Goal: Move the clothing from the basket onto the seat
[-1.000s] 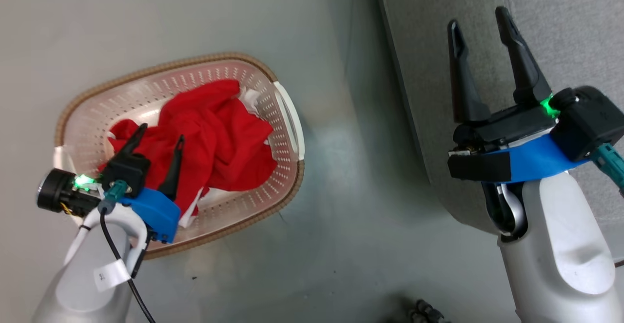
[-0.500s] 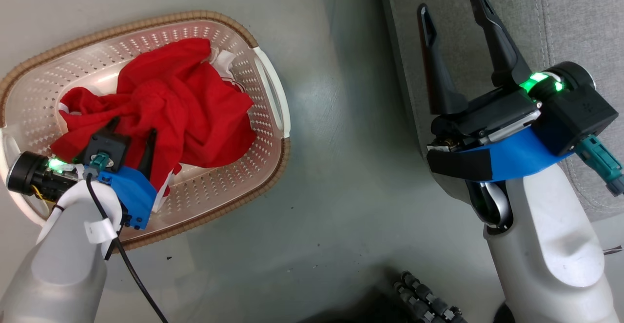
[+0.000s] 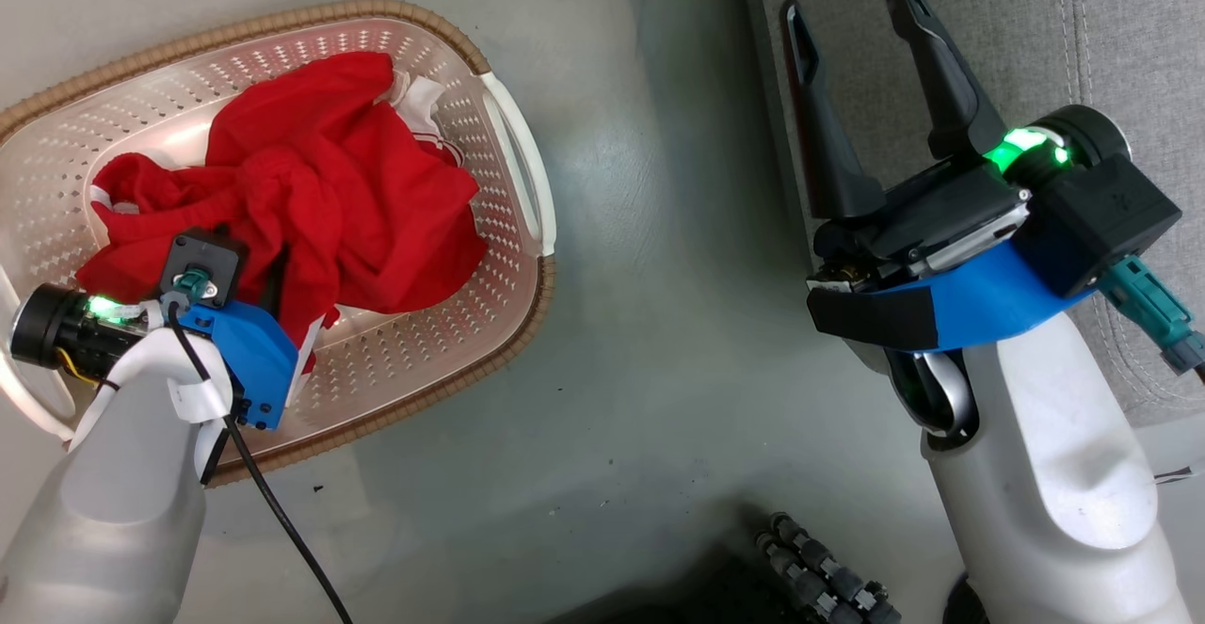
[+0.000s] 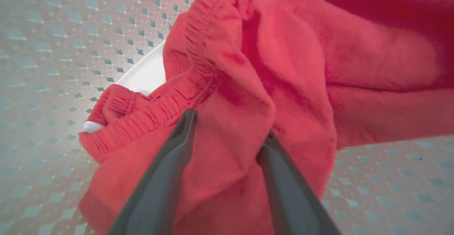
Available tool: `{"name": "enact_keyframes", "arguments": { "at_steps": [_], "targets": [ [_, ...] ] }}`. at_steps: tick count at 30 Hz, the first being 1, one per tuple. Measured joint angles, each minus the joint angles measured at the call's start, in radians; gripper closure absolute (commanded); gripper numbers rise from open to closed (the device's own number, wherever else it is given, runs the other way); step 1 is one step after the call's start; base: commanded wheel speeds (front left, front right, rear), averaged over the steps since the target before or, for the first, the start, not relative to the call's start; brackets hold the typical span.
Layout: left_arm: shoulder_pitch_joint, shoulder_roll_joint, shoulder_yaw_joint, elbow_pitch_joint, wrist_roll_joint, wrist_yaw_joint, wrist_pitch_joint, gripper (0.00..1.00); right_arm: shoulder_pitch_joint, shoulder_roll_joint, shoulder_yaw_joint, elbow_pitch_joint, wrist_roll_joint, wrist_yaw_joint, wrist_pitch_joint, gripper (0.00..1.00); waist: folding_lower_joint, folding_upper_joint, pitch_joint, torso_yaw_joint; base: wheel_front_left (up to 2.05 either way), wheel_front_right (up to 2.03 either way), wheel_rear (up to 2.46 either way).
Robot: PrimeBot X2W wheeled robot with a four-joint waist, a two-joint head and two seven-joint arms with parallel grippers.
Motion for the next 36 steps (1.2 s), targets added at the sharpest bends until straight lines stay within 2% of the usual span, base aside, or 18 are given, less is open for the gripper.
{"name": "enact_keyframes", "arguments": {
  "at_steps": [16, 25, 36],
  "targets": [
    [-0.038, -0.003, -0.04, 0.084, -0.034, -0.003, -0.048, 1.0, 0.0, 0.0, 0.002, 0.011, 0.013, 0.0, 0.0, 0.0, 0.0, 0.0, -0.02, -0.003, 0.0, 0.0, 0.0],
    [-0.04, -0.023, -0.056, 0.141, -0.07, -0.008, -0.103, 1.0, 0.005, 0.0, -0.011, 0.029, 0.004, 0.0, 0.0, 0.0, 0.0, 0.0001, -0.076, 0.015, 0.0, 0.0, 0.0],
    [-0.005, -0.113, -0.096, 0.183, -0.142, -0.009, -0.169, 1.0, 0.083, 0.001, -0.049, 0.078, -0.046, 0.0, 0.0, 0.0, -0.0001, 0.0, -0.231, 0.066, 0.0, 0.0, 0.0]
  ]
}}
